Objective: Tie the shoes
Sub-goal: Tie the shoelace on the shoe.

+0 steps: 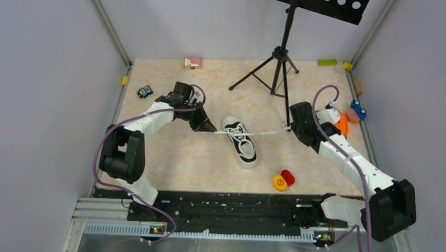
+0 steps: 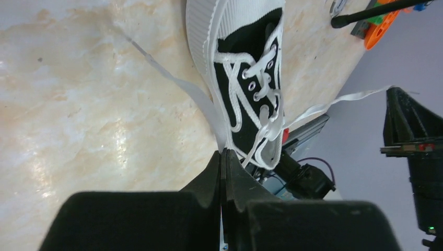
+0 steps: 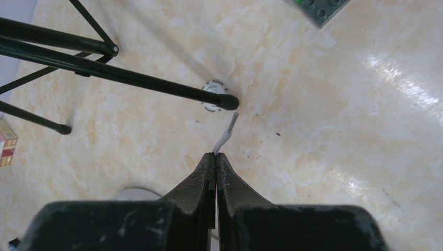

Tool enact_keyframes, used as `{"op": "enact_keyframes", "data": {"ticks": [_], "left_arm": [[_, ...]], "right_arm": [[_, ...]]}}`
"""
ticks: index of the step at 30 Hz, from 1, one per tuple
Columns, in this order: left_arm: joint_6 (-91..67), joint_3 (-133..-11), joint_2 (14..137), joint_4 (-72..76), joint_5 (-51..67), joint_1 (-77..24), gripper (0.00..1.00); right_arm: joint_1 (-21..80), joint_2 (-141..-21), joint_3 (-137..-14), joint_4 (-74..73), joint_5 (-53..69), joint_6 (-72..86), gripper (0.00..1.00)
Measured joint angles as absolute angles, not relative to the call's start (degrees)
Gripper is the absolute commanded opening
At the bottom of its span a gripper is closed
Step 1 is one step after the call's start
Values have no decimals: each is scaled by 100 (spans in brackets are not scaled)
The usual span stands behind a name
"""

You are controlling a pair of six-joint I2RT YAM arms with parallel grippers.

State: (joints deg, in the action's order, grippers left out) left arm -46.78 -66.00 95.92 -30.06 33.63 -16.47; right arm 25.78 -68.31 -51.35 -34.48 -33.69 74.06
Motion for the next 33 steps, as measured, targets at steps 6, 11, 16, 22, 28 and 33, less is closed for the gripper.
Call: {"op": "enact_keyframes", "data": {"ticks": [6,11,16,22,28,33], "left_arm": [[-4014,-6543,9150,-3618,3358,-1647,0],[-3669,-6536,8947,-3948,3334,-1647,0],[-3507,-6536,8906,-4119,3295,-1649,0],[-3404,-6536,8908,-4171,3312,-1649,0],[-3240,-6536,8906,-4346,3339,-1649,0],[-3131,-6536,8707,-4584,3293,-1649,0]], "right_arm": [[2484,-6547,-5105,-3540,-3745,6847,0],[2064,-6573,-5177,-3457,-3879,6246,0],[1730,-6615,-5264,-3280,-3903,5894,0],[1551,-6560,-5111,-3225,-3892,5675,0],[1433,-6534,-4633,-3227,-3723,5415,0],[1422,-6534,-4412,-3100,-3474,5194,0]]}}
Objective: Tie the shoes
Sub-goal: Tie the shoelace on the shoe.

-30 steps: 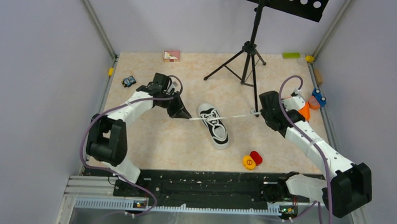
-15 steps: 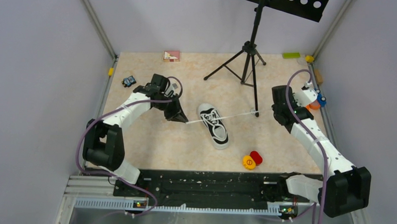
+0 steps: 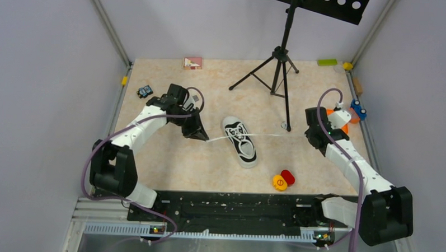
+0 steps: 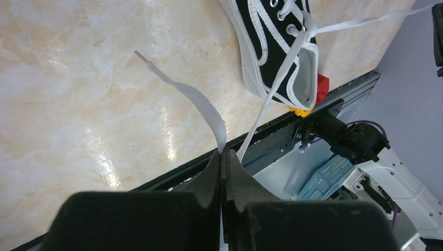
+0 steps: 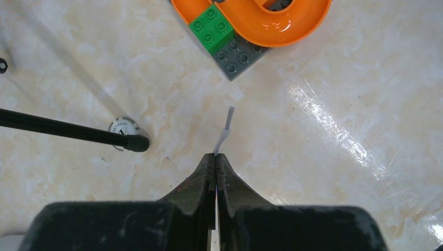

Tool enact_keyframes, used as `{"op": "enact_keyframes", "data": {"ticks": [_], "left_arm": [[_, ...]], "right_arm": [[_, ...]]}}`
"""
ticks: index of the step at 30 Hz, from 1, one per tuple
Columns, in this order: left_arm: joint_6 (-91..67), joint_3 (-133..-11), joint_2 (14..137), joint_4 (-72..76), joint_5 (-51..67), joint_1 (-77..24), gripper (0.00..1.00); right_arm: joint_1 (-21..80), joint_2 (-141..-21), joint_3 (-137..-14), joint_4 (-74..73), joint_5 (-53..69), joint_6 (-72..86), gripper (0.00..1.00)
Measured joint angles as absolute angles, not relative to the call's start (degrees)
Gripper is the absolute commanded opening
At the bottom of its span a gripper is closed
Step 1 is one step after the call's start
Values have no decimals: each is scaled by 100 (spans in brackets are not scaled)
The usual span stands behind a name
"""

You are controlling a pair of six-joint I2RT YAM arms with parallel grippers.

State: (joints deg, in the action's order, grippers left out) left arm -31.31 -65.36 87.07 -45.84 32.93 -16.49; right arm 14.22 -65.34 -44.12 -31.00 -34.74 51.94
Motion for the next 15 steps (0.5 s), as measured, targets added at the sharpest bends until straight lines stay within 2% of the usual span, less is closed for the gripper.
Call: {"op": "enact_keyframes", "data": {"ticks": [15], "left_arm": [[-3065,-6486,8490,-4676,3164,-1649,0]], "right_arm": [[1411,-6534,-4307,-2692,-3059,4954,0]]}}
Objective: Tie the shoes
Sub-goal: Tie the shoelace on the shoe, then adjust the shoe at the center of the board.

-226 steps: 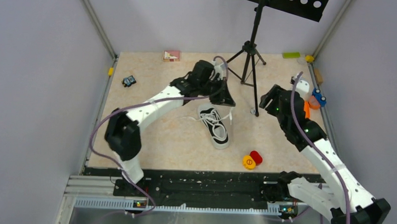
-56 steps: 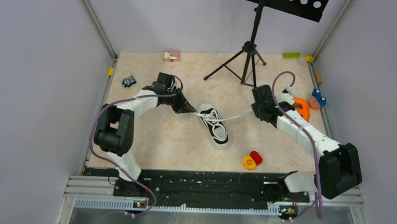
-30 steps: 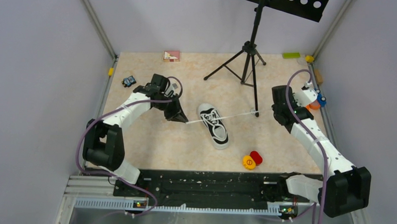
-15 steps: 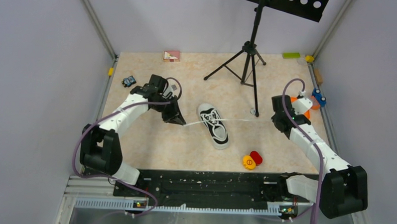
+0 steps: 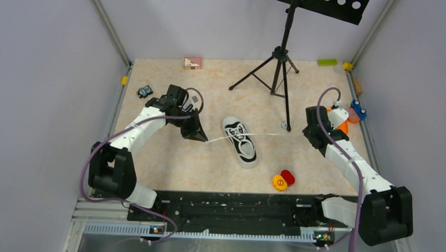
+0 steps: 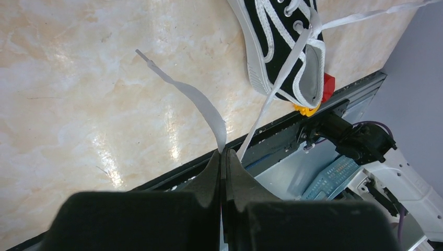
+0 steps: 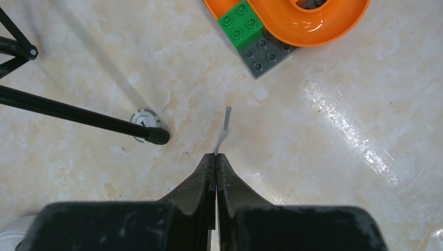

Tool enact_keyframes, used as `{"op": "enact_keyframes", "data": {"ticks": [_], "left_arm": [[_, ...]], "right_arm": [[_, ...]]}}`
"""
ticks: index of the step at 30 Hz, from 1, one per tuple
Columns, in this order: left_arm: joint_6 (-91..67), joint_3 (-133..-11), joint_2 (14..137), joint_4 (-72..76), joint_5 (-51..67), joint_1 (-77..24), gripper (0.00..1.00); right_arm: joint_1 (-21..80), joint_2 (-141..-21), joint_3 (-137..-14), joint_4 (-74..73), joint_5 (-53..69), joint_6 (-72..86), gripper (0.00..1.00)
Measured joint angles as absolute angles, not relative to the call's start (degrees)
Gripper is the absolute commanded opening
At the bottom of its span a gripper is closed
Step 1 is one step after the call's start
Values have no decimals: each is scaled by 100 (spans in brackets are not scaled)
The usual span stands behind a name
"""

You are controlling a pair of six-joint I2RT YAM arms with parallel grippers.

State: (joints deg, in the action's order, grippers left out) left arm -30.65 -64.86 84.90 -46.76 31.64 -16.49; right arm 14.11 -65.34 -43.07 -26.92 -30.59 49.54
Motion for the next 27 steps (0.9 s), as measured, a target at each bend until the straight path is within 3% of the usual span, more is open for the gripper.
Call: {"op": "enact_keyframes", "data": {"ticks": [12,14,15,17,20,24,27], "left_arm": [[-3144,-6254,8488,-4510,3159,-1693,0],[-3232,-6173,8488,-4364,3140,-1697,0],[-3291,-6139,8488,-4307,3120,-1699,0],[-3358,-6106,8488,-4222,3083,-1721,0],[-3439,-6106,8488,-4112,3050,-1758,0],[-3485,-6106,8488,-4045,3030,-1809,0],[-3509,-6106,8486,-4038,3013,-1817,0]], "right_arm": [[1409,-6521,-4307,-2550,-2873,4807,0],[1409,-6554,-4300,-2467,-2827,4711,40],[1406,-6606,-4300,-2438,-2781,4646,55],[1402,-6781,-4305,-2418,-2626,4558,72],[1415,-6956,-4307,-2418,-2226,4294,83],[1831,-6689,-4307,-2189,-1745,3955,80],[2711,-6602,-4333,-1966,-1210,3634,78]]}}
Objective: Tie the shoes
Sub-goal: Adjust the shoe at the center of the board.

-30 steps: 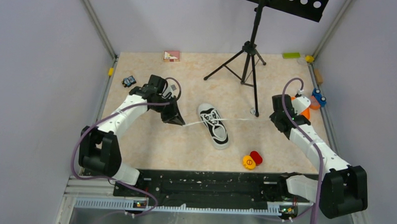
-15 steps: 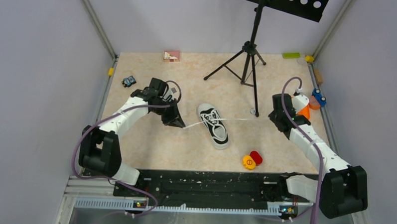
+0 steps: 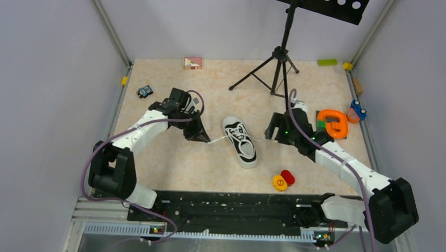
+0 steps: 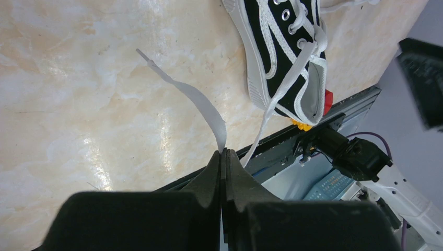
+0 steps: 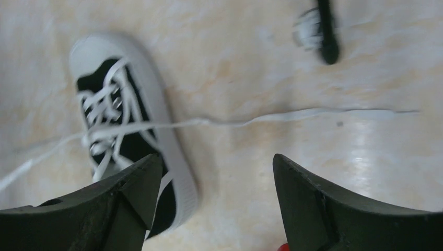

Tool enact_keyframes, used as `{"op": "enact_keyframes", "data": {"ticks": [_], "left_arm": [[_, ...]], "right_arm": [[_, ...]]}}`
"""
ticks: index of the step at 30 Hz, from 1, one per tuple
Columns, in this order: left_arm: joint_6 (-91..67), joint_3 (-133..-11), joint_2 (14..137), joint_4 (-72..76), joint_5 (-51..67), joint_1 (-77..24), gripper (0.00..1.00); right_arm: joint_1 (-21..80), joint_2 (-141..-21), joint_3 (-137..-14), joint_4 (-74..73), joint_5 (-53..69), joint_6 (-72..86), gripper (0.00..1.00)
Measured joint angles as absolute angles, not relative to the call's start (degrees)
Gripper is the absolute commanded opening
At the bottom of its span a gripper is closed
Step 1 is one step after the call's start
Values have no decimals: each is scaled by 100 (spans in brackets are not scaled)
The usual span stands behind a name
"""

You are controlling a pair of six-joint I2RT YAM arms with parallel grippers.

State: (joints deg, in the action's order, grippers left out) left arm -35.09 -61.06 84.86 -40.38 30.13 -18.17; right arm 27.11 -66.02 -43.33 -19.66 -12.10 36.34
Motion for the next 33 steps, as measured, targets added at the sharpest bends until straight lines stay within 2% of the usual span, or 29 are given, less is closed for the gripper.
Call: {"op": "enact_keyframes", "data": {"ticks": [5,11,12,14,16,18,30,31,33], "left_arm": [[-3542,-6106,8486,-4032,3009,-1815,0],[-3524,-6108,8486,-4075,2995,-1817,0],[-3516,-6110,8486,-4088,2993,-1817,0],[-3496,-6130,8486,-4125,2993,-1815,0],[-3472,-6160,8486,-4147,2993,-1815,0],[-3457,-6176,8486,-4160,2993,-1817,0],[-3430,-6272,8486,-4248,2950,-1817,0],[-3428,-6287,8486,-4250,2950,-1817,0],[-3415,-6305,8488,-4252,2950,-1817,0]], "right_arm": [[3697,-6879,-4399,-1885,-373,3387,68],[3929,-7319,-4399,-1619,301,3518,68],[3931,-7432,-4399,-1542,346,3562,63],[3938,-7666,-4399,-1455,405,3616,46],[3951,-7878,-4412,-1441,416,3671,26],[3964,-8038,-4477,-1509,368,3739,0],[4226,-7924,-4845,-2517,-113,5325,0],[4298,-7920,-4890,-2582,-165,5457,3],[4438,-7920,-4965,-2648,-255,5714,26]]}}
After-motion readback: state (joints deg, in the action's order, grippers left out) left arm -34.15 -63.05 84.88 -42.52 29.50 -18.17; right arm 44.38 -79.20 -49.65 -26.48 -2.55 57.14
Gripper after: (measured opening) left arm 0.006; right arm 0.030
